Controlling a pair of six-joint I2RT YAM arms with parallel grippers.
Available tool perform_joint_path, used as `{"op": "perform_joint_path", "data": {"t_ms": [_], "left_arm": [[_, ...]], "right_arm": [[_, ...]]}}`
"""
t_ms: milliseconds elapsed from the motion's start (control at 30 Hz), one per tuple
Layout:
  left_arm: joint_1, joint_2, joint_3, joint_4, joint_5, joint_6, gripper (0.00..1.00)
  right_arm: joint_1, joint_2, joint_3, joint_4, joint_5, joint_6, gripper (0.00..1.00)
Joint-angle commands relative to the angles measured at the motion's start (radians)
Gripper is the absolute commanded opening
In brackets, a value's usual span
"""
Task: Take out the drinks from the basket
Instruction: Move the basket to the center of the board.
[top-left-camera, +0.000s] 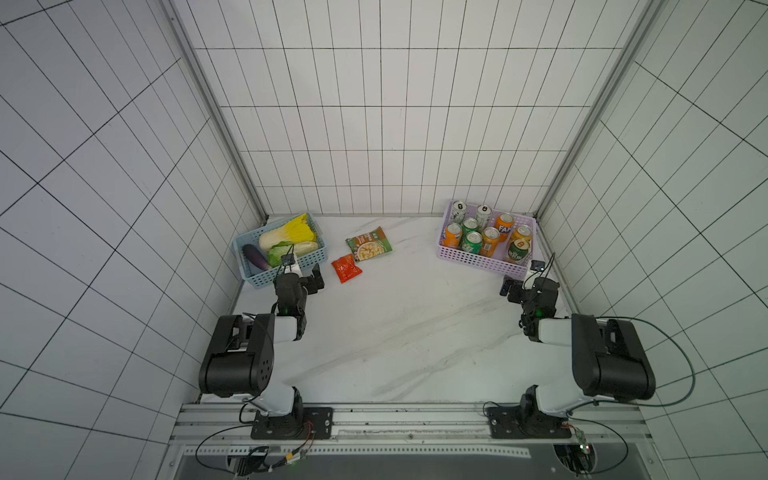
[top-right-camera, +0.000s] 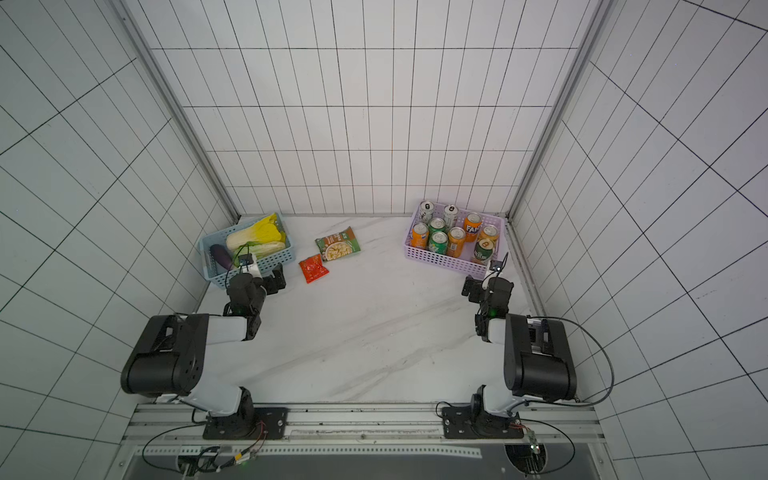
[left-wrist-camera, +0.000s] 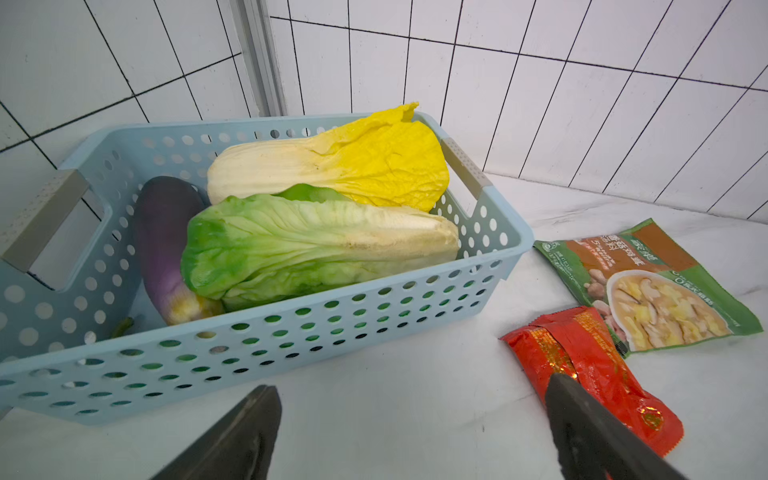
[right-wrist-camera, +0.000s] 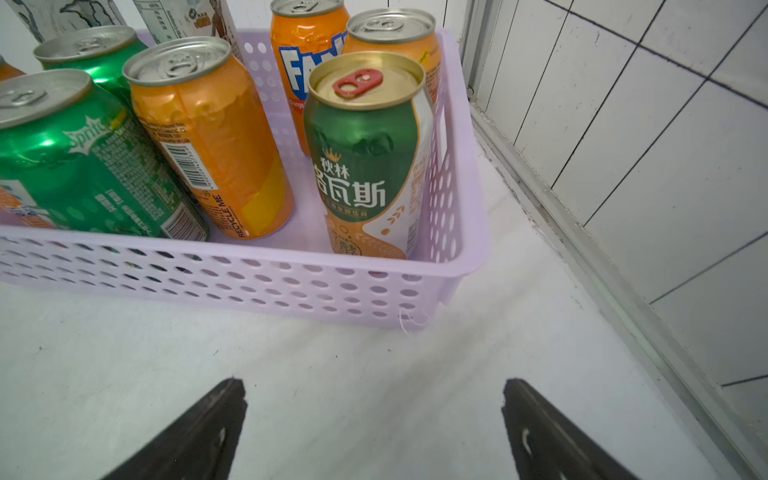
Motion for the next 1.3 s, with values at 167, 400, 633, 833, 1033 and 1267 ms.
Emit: {"op": "perform_joint_path", "data": {"t_ms": [167,400,633,833,1033,1267], "left_arm": [[-0.003,-0.005,0.006,0.000,0.010,0.008,0.97],[-0.002,-0.005,0.007,0.001,0.010,0.006,0.97],[-0.002,-0.117,-0.017,-0.004,-0.039,-0.005,0.98],[0.002,-0.389,0.215,-0.711,-0.139,-0.264,0.98],[0.003,-0.439,0.342,-0.928,0.084,-0.323,0.99],[0.003,-0.456,0.336,-1.000,0.189,-0.331,0.99]], "right_arm": [[0.009,-0.001,0.012,0.015,-0.006,-0.003,0.99],[0.009,-0.001,0.013,0.015,-0.006,-0.003,0.99],[-0.010,-0.036,0.027,-0.034,-0.026,0.020,0.99],[-0.026,-0.211,0.115,-0.378,-0.001,0.044,0.99],[-0.023,-0.373,0.219,-0.646,-0.117,0.130,1.00],[0.092,-0.365,0.404,-0.913,-0.248,0.090,0.93]]}}
